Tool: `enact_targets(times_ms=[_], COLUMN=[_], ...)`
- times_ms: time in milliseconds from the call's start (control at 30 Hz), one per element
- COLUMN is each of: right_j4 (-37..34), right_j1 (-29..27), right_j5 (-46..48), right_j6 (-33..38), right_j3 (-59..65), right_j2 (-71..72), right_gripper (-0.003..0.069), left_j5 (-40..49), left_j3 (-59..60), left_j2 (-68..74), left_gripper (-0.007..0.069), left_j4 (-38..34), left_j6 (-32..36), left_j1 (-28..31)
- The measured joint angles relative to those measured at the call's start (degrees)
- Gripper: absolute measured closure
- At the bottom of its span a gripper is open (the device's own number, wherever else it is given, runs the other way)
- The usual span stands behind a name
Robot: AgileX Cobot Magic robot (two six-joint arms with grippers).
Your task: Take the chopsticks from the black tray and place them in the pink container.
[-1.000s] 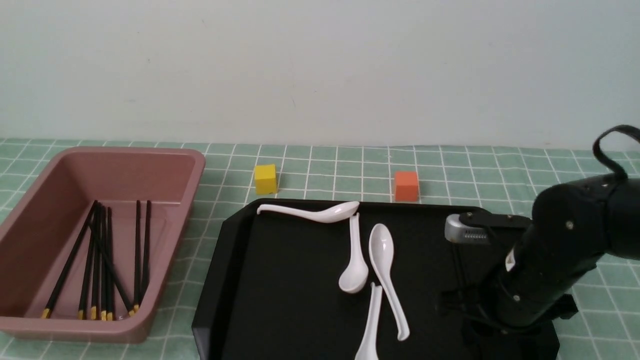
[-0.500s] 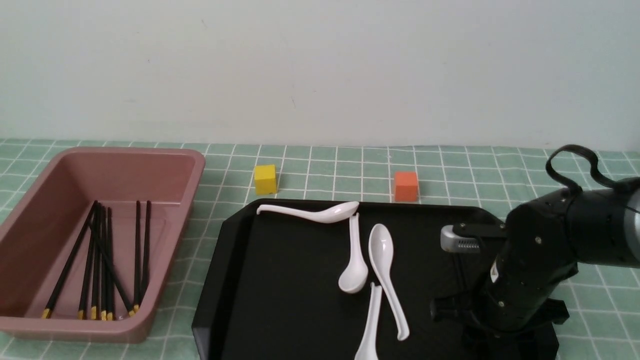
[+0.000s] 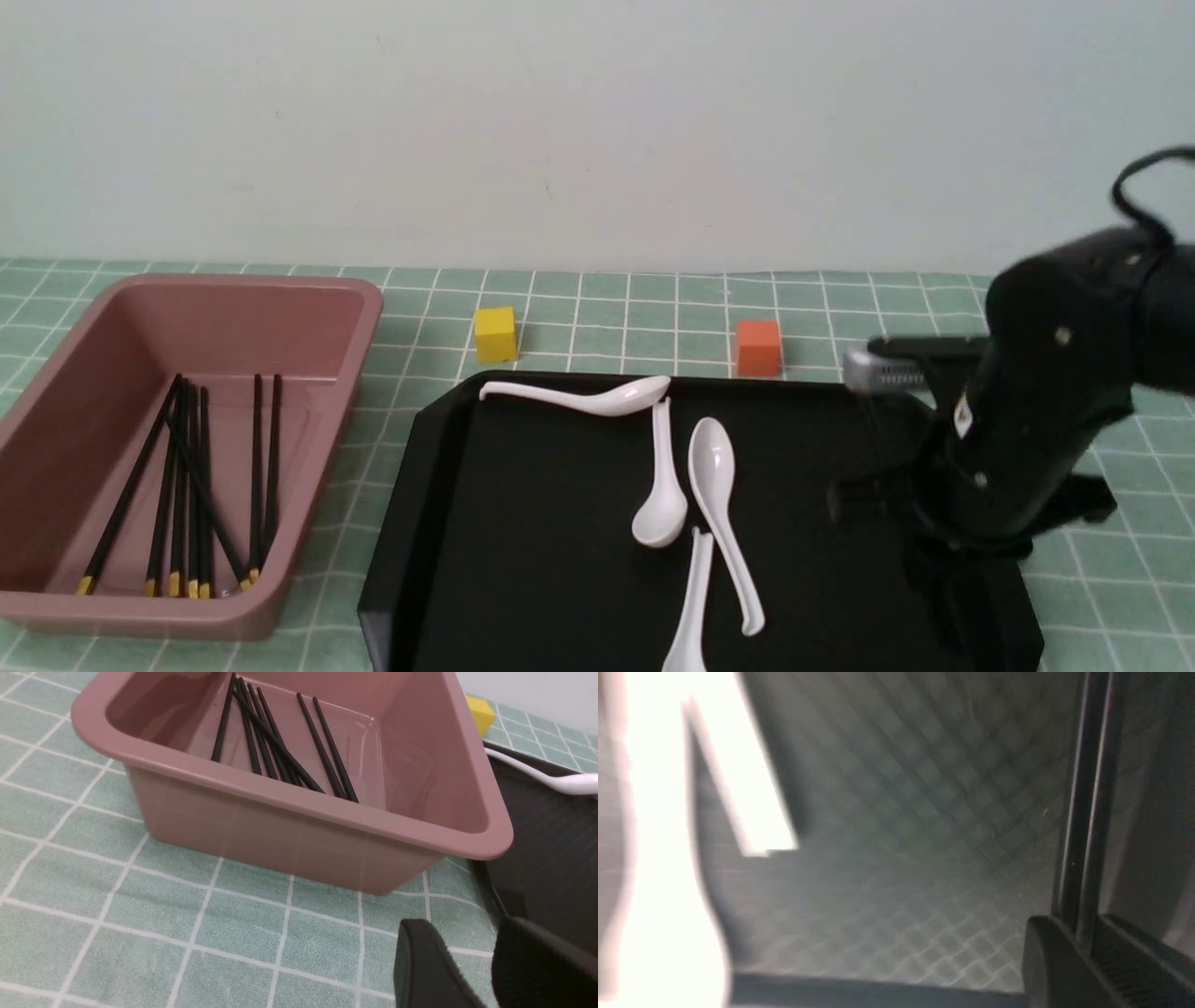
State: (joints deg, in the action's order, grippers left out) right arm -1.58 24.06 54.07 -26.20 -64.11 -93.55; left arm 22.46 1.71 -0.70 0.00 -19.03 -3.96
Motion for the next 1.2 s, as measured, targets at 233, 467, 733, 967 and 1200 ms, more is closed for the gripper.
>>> enact_targets(times_ms=[233, 467, 733, 967, 1200], right_j4=[-15.27, -34.10, -47.89, -49.03, -47.10], right_j1=[4.74, 15.88, 25.61, 27.34, 25.59], right_j5=[-6.33, -21.97, -39.14, -39.17, -28.61], right_j6=[6.67, 25.36, 37.17, 39.05, 40.13], right_j3=[-18.19, -33.76, -44.96, -47.31, -47.49], right_j2=[0.39, -14.48, -32.15, -37.71, -34.46], right_gripper=[0.0551, 0.0551, 0.0543, 0.0419, 0.0384], left_j5=[0.00, 0.00, 0.00, 0.00, 0.00], left_j3=[0.00, 0.00, 0.00, 0.00, 0.00], left_j2=[0.00, 0.00, 0.00, 0.00, 0.00], left_gripper=[0.0386, 0.0386, 0.0386, 0.0386, 0.0386], left_j4=[0.00, 0.00, 0.00, 0.00, 0.00], left_j6=[0.00, 0.00, 0.00, 0.00, 0.00], left_j1=[0.00, 0.00, 0.00, 0.00, 0.00])
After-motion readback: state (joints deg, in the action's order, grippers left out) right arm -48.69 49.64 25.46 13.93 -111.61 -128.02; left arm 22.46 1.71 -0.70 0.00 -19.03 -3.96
